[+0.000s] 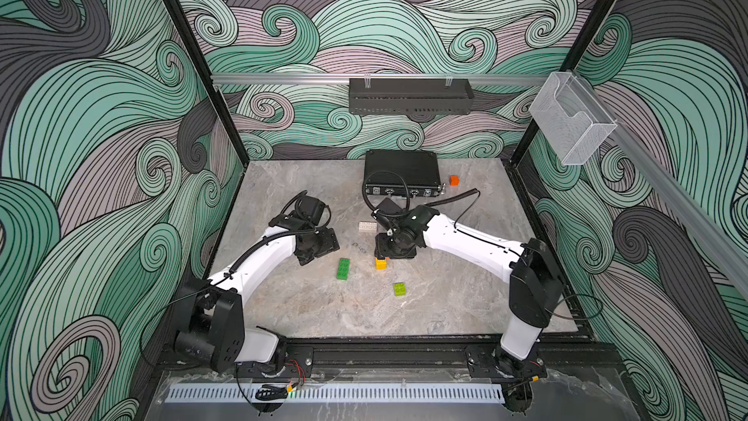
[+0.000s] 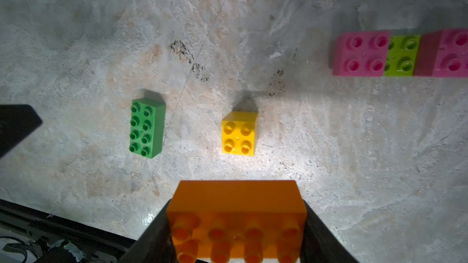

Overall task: Assemble a carrot with lego
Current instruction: Assemble the lego brick with the lego brick.

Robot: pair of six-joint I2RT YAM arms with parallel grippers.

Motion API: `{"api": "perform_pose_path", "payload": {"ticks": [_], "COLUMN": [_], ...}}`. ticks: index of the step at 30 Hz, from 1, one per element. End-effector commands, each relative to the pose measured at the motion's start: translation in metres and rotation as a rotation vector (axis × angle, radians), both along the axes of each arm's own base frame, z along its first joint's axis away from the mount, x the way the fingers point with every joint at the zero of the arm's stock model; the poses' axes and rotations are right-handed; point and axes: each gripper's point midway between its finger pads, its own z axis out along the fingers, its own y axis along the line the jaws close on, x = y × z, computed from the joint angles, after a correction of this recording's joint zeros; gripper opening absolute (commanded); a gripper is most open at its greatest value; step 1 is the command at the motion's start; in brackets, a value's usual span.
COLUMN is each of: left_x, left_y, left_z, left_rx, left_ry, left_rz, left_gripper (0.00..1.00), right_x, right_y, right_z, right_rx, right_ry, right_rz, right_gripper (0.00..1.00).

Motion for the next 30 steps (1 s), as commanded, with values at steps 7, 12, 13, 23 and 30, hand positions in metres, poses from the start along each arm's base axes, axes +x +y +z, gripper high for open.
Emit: {"api": "perform_pose_path", "payload": {"ticks": [7, 12, 13, 23, 30], "left_x": [0.002, 0.002, 0.002, 0.002, 0.003], "left_y": [0.011, 0.011, 0.011, 0.011, 0.01], "left_z": [0.006, 0.006, 0.005, 0.003, 0.003], "left_rx": [-0.003, -0.017, -0.018, -0.033, -0.045], "left_ry": [-0.021, -0.022, -0.019, -0.013, -0.01], "left_rz": [0.019, 0.022, 0.023, 0.028, 0.028], "left_gripper": [0.8, 0.8, 0.8, 0.8, 0.8], "right_x": [0.002, 0.008, 0.008, 0.009, 0.007], "right_y": [0.003, 0.001, 0.002, 0.006, 0.006], "right_z": [-0.027, -0.031, -0.032, -0.044, -0.052], "right_rx": [-0.144, -0.179, -0.179, -0.183, -0.193], "right_ry": [0.039, 0.012, 0.014, 0.046, 0.068], "right_rz": [-0.037, -0.005, 0.0, 0.032, 0.035], "right_gripper": [0.2, 0.21, 0.21, 0.2, 0.2]}}
